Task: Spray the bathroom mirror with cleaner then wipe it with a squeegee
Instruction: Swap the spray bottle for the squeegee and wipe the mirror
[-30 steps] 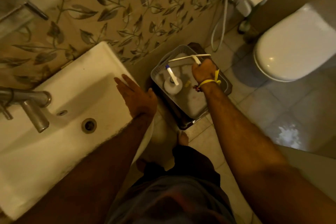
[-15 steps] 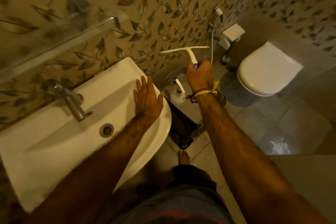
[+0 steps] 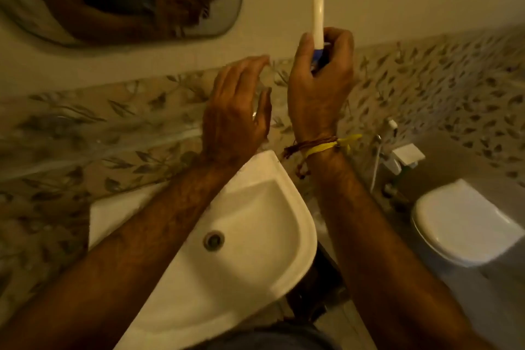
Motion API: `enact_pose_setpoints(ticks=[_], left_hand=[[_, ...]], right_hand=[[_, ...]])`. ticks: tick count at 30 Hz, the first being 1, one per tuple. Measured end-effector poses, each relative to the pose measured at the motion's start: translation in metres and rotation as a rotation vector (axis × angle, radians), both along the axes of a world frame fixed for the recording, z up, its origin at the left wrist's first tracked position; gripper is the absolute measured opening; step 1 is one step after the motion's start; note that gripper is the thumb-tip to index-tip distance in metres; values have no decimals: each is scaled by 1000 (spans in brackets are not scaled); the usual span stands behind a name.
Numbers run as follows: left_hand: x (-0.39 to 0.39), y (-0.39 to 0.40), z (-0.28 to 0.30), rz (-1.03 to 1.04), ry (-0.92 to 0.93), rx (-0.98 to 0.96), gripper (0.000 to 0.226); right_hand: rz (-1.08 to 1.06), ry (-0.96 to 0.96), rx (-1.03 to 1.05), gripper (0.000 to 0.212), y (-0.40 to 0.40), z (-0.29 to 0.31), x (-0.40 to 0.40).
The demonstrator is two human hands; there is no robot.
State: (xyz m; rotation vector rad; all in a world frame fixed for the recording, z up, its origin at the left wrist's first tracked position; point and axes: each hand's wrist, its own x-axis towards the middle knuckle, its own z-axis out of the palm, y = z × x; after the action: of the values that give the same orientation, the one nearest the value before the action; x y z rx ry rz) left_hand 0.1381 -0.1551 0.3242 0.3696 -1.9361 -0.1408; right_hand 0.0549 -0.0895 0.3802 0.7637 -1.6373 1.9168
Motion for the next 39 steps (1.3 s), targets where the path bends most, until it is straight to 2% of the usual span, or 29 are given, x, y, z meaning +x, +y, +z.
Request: enact_pose_setpoints(ticks=[5,9,16,19,22,27,31,33,35,39], left_hand=[[35,-53,77,214,191,-154,43],[73,-105,148,407,260,-270,46],[138,-165,249,589,261,-335,53],[163,-188,285,676,242,-364,53],[180,-211,314,748,147,-350,57],[187,-250,340,766,74,-268,61],[177,-276,338,673,102,-220,62],[169,-287,330,625,177,-251,63],[165,-301,322,680,235,-328,65],[165,-315,318,719,262,-395,63]], right_hand=[[196,177,-23,15,-43,57,22],[322,314,-39,15,-78,104,40],[416,512,-105,24,-122,198,57],[381,591,-105,22,-140,242,65],[326,697,-50,24,-160,281,77],[234,790,78,43,-196,316,93],[201,832,90,46,-219,321,100],[169,846,76,46,-230,322,101],[148,841,45,47,-240,319,99],[76,811,-10,49,-250,296,93]])
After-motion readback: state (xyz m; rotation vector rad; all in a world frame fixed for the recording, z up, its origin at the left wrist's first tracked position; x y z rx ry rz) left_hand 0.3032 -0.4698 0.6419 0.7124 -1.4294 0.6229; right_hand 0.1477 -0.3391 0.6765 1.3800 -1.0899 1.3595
